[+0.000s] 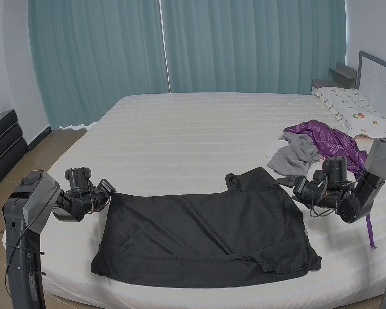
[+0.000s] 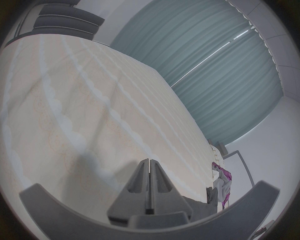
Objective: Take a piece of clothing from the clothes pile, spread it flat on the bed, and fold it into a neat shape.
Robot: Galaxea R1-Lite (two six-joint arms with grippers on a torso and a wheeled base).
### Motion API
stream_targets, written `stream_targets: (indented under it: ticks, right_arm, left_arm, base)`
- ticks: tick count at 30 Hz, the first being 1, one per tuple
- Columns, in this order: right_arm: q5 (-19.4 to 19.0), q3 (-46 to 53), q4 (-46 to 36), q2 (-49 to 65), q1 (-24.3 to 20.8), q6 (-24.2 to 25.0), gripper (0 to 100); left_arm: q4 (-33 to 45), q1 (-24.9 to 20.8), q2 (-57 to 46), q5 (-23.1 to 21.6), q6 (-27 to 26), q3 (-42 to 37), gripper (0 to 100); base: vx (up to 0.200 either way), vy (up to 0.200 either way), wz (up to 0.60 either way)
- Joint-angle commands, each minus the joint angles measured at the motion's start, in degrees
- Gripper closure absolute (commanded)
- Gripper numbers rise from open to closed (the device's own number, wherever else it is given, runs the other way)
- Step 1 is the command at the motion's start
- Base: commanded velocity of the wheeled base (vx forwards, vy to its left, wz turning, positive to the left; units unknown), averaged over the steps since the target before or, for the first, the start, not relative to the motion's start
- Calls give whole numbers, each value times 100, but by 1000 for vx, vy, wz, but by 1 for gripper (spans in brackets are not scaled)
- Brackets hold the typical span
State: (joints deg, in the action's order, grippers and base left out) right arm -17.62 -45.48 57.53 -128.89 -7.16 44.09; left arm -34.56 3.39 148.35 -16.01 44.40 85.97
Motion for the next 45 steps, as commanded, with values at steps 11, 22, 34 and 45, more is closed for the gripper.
stream_targets:
  ticks: [11, 22, 34, 45]
  right_arm:
    - [927, -4707, -2554, -2474, -198, -736, 0]
    - [1190, -5656, -2817, -3002, -111, -876, 0]
    - [1129, -4997, -2764, -2492, -67, -911, 100]
    - [1190, -4944, -2659, -2219, 48, -832, 100]
  left_arm:
    - [-139, 13, -131, 54, 236, -282, 100]
    - [-156, 48, -148, 36, 227, -318, 100]
    - [-156, 57, -175, 36, 227, -326, 100]
    - [-174, 57, -412, 54, 210, -485, 100]
  base:
    - [0, 0, 0]
    - [0, 0, 0]
    - [0, 0, 0]
    - [0, 0, 0]
